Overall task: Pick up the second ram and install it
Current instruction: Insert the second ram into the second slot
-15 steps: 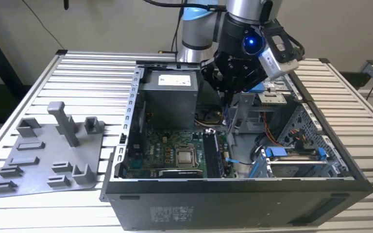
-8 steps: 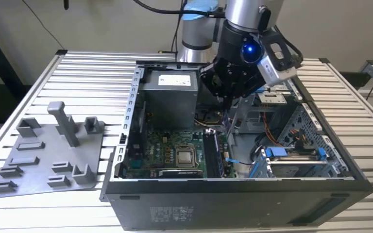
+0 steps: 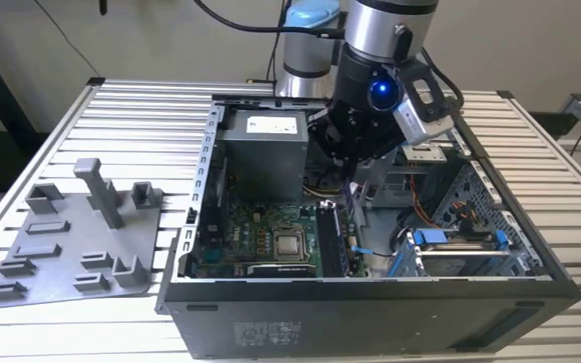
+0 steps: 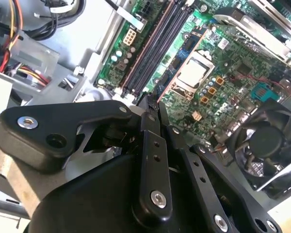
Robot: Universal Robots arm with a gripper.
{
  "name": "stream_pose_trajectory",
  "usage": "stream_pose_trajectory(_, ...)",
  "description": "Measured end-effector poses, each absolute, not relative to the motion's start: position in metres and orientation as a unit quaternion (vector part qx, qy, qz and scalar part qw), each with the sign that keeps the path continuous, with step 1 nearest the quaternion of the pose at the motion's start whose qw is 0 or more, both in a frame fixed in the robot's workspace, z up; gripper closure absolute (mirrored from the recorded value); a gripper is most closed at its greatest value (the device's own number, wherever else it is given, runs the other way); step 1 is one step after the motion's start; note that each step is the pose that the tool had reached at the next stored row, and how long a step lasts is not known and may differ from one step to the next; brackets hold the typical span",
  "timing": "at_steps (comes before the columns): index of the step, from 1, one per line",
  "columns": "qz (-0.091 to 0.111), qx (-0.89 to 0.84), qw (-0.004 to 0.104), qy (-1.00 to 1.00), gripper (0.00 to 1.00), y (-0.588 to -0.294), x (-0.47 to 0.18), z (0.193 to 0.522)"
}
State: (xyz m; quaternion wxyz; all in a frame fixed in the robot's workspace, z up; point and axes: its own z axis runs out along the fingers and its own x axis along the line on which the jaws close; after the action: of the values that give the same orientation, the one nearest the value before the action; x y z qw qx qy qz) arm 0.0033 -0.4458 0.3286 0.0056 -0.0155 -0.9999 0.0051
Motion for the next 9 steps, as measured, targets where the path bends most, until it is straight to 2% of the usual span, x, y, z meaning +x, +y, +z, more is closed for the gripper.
stream_pose_trajectory(9, 0.002, -0.015, 0.006, -1.0, 0.86, -0.4463, 0.0, 0.3187)
